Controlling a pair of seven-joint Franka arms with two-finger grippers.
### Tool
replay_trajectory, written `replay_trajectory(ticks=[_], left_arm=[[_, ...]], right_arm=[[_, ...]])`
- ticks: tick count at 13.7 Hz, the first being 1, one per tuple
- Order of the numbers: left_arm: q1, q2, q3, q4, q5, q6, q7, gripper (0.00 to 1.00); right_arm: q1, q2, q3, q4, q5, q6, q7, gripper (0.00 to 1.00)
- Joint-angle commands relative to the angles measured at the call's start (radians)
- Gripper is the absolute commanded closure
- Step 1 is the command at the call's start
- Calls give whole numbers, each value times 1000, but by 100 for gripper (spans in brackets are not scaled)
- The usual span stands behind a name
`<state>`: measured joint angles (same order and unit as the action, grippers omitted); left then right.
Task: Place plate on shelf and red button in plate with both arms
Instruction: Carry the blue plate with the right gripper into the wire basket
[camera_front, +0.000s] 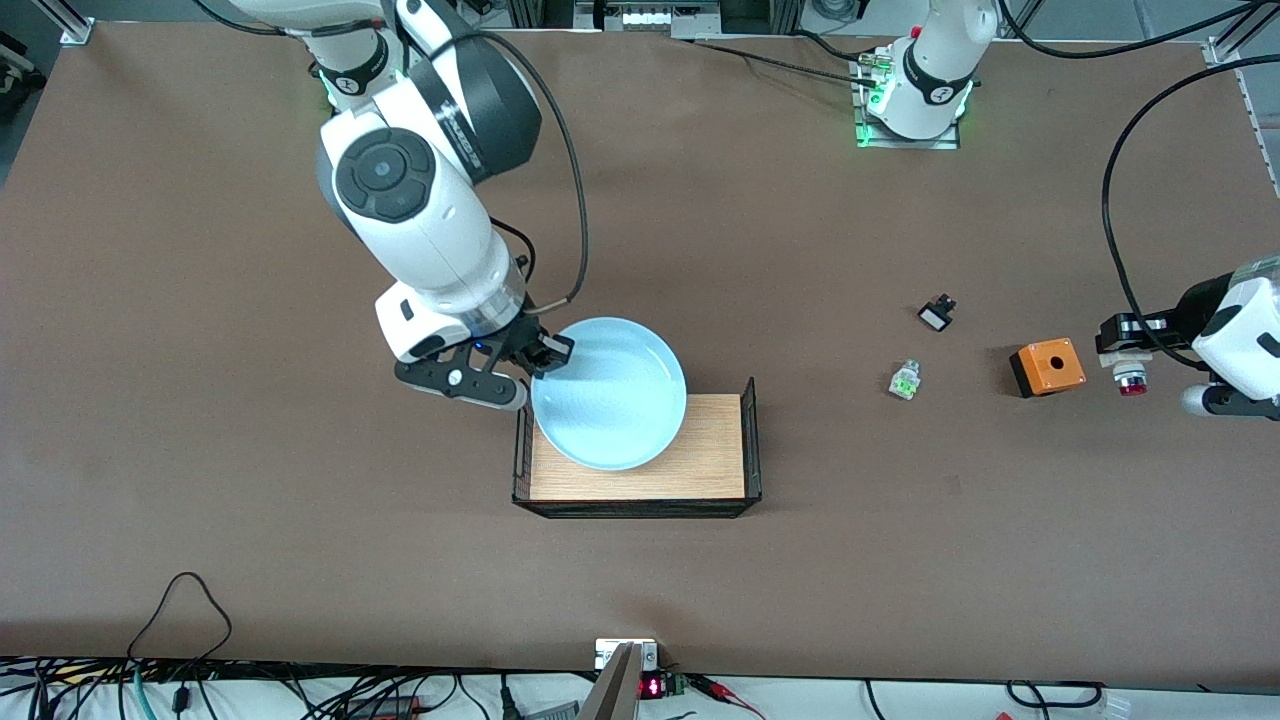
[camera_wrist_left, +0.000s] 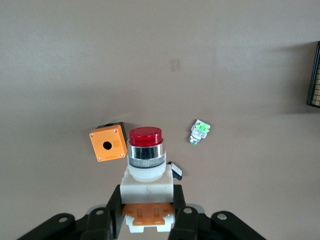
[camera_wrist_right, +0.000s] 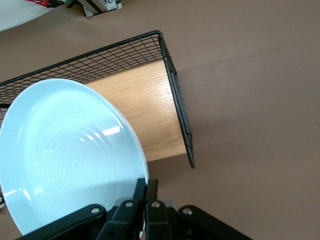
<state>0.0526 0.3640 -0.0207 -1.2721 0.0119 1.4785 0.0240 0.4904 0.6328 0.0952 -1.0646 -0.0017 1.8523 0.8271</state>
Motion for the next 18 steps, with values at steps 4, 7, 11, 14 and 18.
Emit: replay_trajectory(ticks=[4,7,11,14,18], left_arm=[[-4,-20,-1,-15,16,-17,-12,100],[-4,-20,-1,-15,16,-23,-30,100],[-4,-20,-16,-15,16,-24,-33,100],[-4,-20,-16,-15,16,-24,-35,100],[-2,-20,-16,-15,14,-26,-33,100]], right_arm=[[28,96,-9,11,-4,163,61,100],[30,125,-12,-17,-27,255,61,100],[39,137,-14,-67,-47,349,66,100],[43,146,-15,-67,-73,357,81,100],[45,145,-15,-83,-106,364,81,100]])
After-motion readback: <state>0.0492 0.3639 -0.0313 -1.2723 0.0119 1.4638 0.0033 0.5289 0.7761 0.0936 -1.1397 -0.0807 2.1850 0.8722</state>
